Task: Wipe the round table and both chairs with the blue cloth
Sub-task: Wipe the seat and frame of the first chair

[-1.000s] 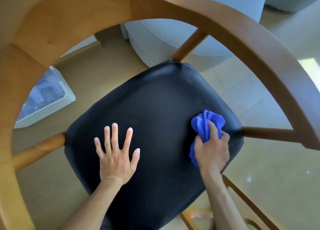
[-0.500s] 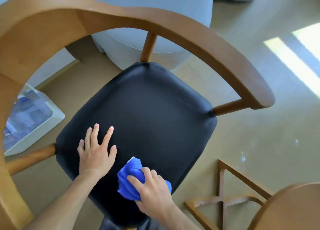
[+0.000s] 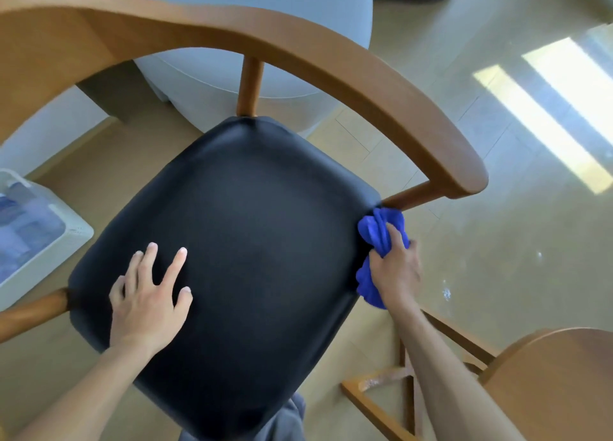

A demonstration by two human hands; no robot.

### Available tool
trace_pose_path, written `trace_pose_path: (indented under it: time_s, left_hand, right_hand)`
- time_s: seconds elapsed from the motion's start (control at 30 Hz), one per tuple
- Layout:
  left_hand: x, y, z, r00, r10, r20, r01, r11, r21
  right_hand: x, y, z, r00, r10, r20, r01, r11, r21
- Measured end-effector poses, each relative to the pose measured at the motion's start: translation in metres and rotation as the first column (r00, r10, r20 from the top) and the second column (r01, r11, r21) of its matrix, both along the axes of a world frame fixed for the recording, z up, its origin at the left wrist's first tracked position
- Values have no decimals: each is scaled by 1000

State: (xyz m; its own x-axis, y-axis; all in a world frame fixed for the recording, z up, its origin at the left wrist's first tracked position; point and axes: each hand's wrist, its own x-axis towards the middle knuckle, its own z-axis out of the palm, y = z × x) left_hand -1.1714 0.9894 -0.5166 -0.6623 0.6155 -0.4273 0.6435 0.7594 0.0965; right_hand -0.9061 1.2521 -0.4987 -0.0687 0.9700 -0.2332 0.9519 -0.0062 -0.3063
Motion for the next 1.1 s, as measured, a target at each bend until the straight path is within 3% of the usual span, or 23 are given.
trace_pose_path:
  time_s: [0.07, 0.13, 0.23, 0.33, 0.43, 0.5, 0.57, 0.63, 0.7, 0.73, 0.83, 0.93, 1.03, 1.1]
  left_hand:
    - [0, 1, 0, 1000, 12, 6, -12, 1000, -5]
    - [2, 3, 1, 1000, 12, 4, -12, 1000, -6]
    - [2, 5, 4, 1000, 2, 20, -1, 999, -32]
    - [-4, 6, 9, 998, -17, 53, 20, 998, -66]
    - [-10, 5, 14, 995, -34, 96, 41, 996, -73]
    - [-13, 4, 17, 992, -35, 123, 43, 997, -63]
    - [-15, 3, 19, 988, -42, 147, 50, 998, -50]
    - [-19, 1, 21, 982, -59, 177, 68, 997, -44]
    - [-25, -1, 26, 978, -75, 196, 89, 994, -62]
    - [-26, -2, 28, 977, -85, 198, 103, 992, -79]
    - [-25, -2, 34, 977, -83, 197, 108, 987, -118]
    - [-14, -1, 39, 975, -30, 219, 68, 984, -166]
    - [1, 1, 49, 961, 36, 274, 27, 975, -222]
    - [14, 6, 60, 934, 80, 347, 10, 969, -247]
  right_hand:
    - [3, -30, -1, 975, -218, -41, 214, 974, -74]
    - [-7, -59, 4, 973, -222, -61, 217, 974, -72]
    - [-40, -110, 14, 991, 128, -43, -128, 992, -8]
    - [-68, -168, 22, 928, 368, -55, -369, 929, -11]
    - [-77, -222, 28, 828, 551, -103, -561, 819, -120]
    - [-79, -253, 30, 665, 732, -146, -743, 631, -223]
    - [-76, -271, 32, 412, 899, -151, -881, 350, -318]
    - [-62, -268, 31, 175, 981, -89, -942, 140, -306]
    - [-37, -253, 29, 7, 998, -55, -965, -7, -262]
    - [-22, -240, 28, -16, 999, -48, -972, -27, -232]
    - [14, -189, 29, 133, 991, -26, -979, 127, -157]
    - [38, -143, 36, 462, 887, -12, -880, 457, -126]
    - [44, -117, 46, 825, 563, 48, -547, 818, -179]
    - [41, -101, 55, 979, 199, -51, -205, 943, -263]
